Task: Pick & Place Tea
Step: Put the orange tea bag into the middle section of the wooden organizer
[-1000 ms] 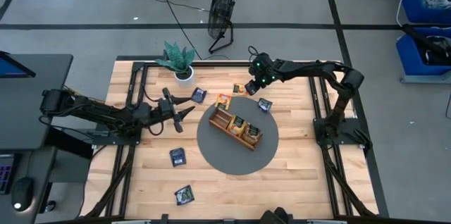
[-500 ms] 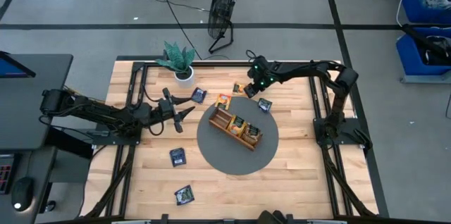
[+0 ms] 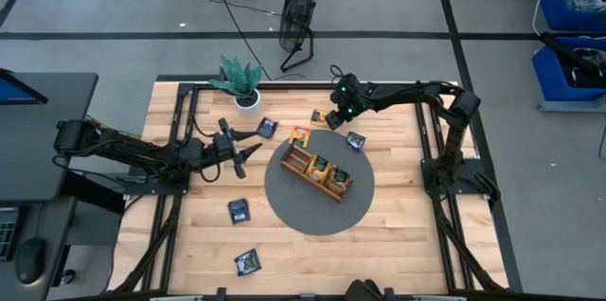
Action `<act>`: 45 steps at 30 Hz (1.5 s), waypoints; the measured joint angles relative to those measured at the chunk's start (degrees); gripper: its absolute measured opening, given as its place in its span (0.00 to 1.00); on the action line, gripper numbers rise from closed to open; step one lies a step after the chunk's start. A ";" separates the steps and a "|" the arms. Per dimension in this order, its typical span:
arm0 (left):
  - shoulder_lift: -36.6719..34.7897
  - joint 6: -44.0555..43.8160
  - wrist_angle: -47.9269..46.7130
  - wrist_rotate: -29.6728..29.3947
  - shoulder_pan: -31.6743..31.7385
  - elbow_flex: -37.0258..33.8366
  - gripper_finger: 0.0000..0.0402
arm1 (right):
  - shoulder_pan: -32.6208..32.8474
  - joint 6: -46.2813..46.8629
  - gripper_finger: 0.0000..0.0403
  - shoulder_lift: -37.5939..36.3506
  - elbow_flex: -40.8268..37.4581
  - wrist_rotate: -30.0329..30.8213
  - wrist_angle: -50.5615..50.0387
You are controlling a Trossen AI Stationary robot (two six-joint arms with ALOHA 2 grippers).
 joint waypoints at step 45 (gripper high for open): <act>0.00 0.00 0.12 0.00 0.00 0.00 0.44 | 0.40 -6.12 0.00 -1.15 0.39 1.54 0.64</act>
